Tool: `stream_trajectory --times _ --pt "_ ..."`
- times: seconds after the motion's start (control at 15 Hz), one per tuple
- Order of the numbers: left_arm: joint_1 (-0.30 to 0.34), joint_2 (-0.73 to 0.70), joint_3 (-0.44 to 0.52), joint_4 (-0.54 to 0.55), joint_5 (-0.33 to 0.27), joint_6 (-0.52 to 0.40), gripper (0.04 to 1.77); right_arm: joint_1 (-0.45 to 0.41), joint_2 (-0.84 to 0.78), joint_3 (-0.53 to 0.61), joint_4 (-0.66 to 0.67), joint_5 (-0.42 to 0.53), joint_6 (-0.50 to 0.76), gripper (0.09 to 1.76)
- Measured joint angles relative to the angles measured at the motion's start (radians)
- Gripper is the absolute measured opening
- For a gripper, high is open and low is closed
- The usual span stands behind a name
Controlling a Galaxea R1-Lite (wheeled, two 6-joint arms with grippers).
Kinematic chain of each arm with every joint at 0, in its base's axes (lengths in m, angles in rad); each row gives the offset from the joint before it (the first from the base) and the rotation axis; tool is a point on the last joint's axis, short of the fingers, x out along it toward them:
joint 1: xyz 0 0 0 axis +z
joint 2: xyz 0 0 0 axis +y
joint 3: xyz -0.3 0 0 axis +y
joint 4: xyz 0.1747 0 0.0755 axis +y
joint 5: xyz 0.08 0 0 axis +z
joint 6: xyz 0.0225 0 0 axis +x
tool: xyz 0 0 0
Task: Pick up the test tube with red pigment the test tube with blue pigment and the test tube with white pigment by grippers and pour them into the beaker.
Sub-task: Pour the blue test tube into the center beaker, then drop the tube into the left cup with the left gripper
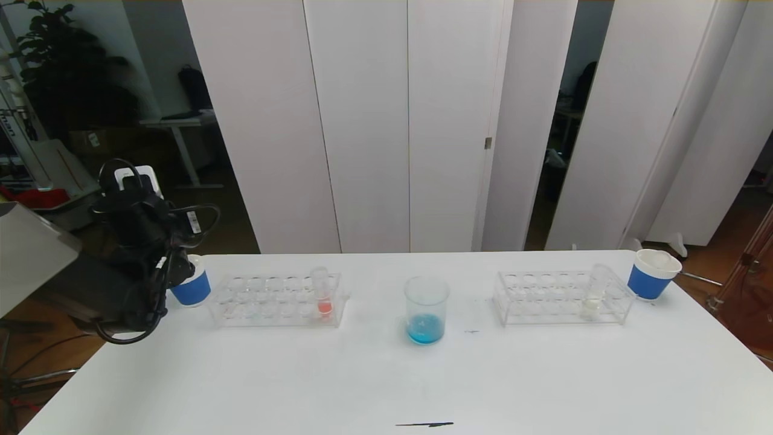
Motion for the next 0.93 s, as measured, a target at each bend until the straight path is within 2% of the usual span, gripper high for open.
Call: stream_trajectory --times 0.53,0.73,0.93 --pt "0.061 0.165 -0.009 -0.048 -0.063 -0.039 0.57 0.000 0.000 0.000 0.000 0.000 -0.001 1.75" --pt "0.069 0.197 -0.010 -0.039 -0.069 -0.050 0.57 0.000 0.000 0.000 0.000 0.000 0.000 1.75" --pt "0.069 0.211 -0.004 -0.029 -0.113 -0.091 0.57 0.000 0.000 0.000 0.000 0.000 -0.001 1.75"
